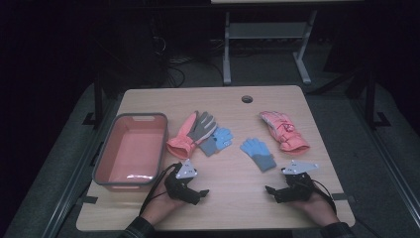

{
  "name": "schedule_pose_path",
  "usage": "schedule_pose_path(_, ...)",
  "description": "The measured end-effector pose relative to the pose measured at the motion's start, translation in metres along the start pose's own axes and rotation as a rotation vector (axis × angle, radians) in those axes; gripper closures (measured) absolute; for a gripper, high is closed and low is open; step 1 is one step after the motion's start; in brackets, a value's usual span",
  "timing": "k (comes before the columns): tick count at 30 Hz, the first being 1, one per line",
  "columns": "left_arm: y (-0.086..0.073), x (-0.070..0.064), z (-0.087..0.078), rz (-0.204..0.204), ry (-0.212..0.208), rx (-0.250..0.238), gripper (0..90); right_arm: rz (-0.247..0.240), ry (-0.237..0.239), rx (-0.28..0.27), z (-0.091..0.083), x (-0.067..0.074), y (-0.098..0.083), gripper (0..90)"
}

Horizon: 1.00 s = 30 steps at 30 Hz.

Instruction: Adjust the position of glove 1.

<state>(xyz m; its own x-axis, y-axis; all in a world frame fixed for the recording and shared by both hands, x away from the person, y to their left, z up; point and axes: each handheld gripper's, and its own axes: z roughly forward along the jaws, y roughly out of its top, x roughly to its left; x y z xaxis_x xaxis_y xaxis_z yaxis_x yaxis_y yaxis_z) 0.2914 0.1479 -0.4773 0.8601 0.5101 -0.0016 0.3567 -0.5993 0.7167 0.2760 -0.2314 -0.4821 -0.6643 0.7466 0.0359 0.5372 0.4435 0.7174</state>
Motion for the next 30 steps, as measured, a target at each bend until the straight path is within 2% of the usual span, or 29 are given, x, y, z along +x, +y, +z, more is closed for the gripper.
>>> schedule_pose_path(10,0.000,0.000,0.000,0.002,0.000,0.000,12.8,0.001,0.010,0.013,0.000,-0.001,0.002,9.4)
schedule_pose_path(12,0.000,0.001,0.000,0.005,-0.002,0.001,12.8,-0.008,0.013,0.021,-0.001,-0.001,0.004,16.1)
schedule_pose_path(14,0.000,0.001,0.000,0.005,-0.002,0.000,12.8,-0.004,0.020,0.021,-0.004,-0.001,0.007,17.3)
schedule_pose_path(19,0.000,0.000,0.000,0.001,-0.002,-0.001,12.8,0.030,0.030,0.003,-0.015,0.000,0.016,39.6)
schedule_pose_path(23,-0.001,0.000,0.000,-0.004,-0.005,-0.013,12.8,-0.005,0.006,0.004,-0.017,0.002,0.026,61.0)
schedule_pose_path(28,-0.001,0.001,0.000,0.004,-0.004,-0.006,12.8,-0.028,0.003,0.003,-0.014,-0.002,0.035,86.6)
schedule_pose_path(30,-0.001,0.001,0.000,0.003,-0.004,-0.006,12.8,-0.026,0.016,0.007,-0.011,-0.006,0.038,90.0)
